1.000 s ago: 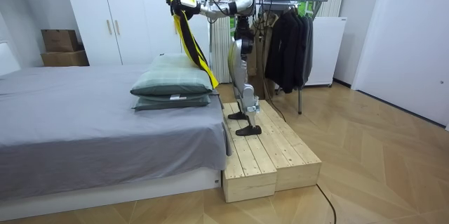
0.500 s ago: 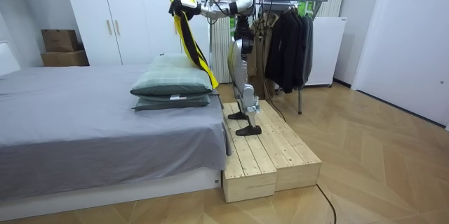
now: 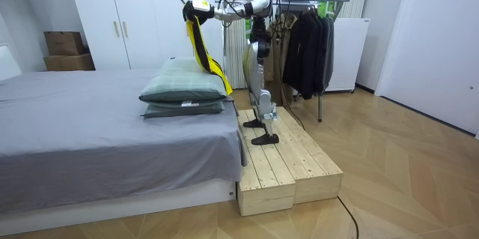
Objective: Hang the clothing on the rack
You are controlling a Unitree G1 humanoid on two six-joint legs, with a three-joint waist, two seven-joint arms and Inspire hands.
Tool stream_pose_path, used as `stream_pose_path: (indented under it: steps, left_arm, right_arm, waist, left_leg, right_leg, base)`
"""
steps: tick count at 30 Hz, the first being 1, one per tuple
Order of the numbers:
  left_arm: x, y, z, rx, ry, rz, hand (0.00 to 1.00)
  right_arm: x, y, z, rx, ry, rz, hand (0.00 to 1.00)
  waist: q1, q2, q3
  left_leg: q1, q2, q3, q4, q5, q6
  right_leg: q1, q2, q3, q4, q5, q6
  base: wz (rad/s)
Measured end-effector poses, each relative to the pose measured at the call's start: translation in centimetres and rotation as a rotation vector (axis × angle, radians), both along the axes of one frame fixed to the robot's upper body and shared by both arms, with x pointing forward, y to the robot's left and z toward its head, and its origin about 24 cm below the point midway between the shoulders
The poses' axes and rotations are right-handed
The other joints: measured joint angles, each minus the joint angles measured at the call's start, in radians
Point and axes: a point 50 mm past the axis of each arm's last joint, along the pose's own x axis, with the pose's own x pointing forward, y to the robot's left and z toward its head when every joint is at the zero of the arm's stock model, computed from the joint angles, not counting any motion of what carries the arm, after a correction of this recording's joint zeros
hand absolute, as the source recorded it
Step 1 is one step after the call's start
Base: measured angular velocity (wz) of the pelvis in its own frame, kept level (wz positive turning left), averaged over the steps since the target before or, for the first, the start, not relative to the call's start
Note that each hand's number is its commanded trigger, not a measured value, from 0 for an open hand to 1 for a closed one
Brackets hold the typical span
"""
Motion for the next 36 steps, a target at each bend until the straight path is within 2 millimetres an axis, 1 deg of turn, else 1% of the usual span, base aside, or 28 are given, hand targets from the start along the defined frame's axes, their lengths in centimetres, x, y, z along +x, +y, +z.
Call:
stream_pose_path:
  steps: [4, 9, 26, 27, 28, 29, 33, 36]
  left_arm:
    - [-0.03, 0.11, -0.36, -0.010, 0.027, 0.014, 1.00]
    - [-0.04, 0.12, -0.38, -0.012, 0.030, 0.015, 1.00]
    - [-0.03, 0.17, -0.43, -0.009, 0.037, 0.018, 1.00]
    - [-0.03, 0.17, -0.43, -0.009, 0.037, 0.018, 0.82]
    - [-0.03, 0.17, -0.43, -0.009, 0.038, 0.018, 0.54]
    - [-0.03, 0.17, -0.43, -0.009, 0.038, 0.018, 0.00]
    - [-0.02, 0.14, -0.43, -0.017, 0.037, 0.020, 0.00]
    - [-0.02, -0.25, -0.52, -0.057, 0.039, 0.022, 0.00]
  right_arm:
    - [-0.04, 0.09, -0.53, 0.010, 0.034, 0.001, 1.00]
    - [-0.03, 0.12, -0.55, 0.010, 0.038, 0.002, 1.00]
    - [-0.01, 0.27, -0.70, 0.002, 0.055, -0.004, 1.00]
    - [-0.01, 0.27, -0.70, 0.002, 0.055, -0.004, 1.00]
    - [-0.01, 0.27, -0.70, 0.002, 0.055, -0.004, 1.00]
    - [-0.01, 0.27, -0.70, 0.002, 0.055, -0.004, 1.00]
    - [-0.02, 0.28, -0.74, -0.001, 0.057, -0.004, 1.00]
    - [-0.06, 0.54, -0.91, -0.011, 0.075, 0.006, 1.00]
  waist:
    - [0.000, 0.001, 0.0007]
    - [-0.001, 0.004, 0.0024]
    - [-0.001, 0.004, 0.0020]
    - [-0.001, 0.004, 0.0020]
    - [-0.001, 0.004, 0.0019]
    - [-0.001, 0.004, 0.0017]
    - [-0.002, 0.005, 0.0012]
    - [-0.001, 0.005, 0.0011]
  left_leg:
    - [0.000, 0.000, 0.000, 0.000, 0.000, 0.000]
    - [-0.001, 0.000, 0.000, 0.000, 0.000, 0.000]
    - [-0.001, 0.000, 0.001, 0.000, 0.000, 0.000]
    - [-0.001, 0.000, 0.001, 0.000, 0.000, 0.000]
    - [-0.001, 0.000, 0.000, 0.000, 0.000, 0.000]
    - [-0.001, 0.000, 0.000, 0.000, 0.000, 0.000]
    - [0.004, 0.000, 0.001, 0.000, 0.000, 0.000]
    - [0.008, 0.000, 0.001, 0.000, 0.000, 0.000]
  right_leg:
    - [0.000, 0.000, 0.000, 0.000, 0.000, 0.000]
    - [0.002, 0.000, 0.001, 0.000, 0.000, 0.000]
    - [0.002, 0.000, 0.001, 0.000, 0.000, 0.000]
    - [0.003, 0.000, 0.001, 0.000, 0.000, 0.000]
    - [0.003, 0.000, 0.001, 0.000, 0.000, 0.000]
    - [0.003, 0.000, 0.001, 0.000, 0.000, 0.000]
    - [0.003, 0.000, 0.001, 0.000, 0.000, 0.000]
    - [0.011, 0.000, 0.001, 0.000, 0.000, 0.000]
  base:
    - [0.00]
    - [0.00]
    - [0.00]
    - [0.00]
    - [0.00]
    - [0.00]
    - [0.00]
    - [0.00]
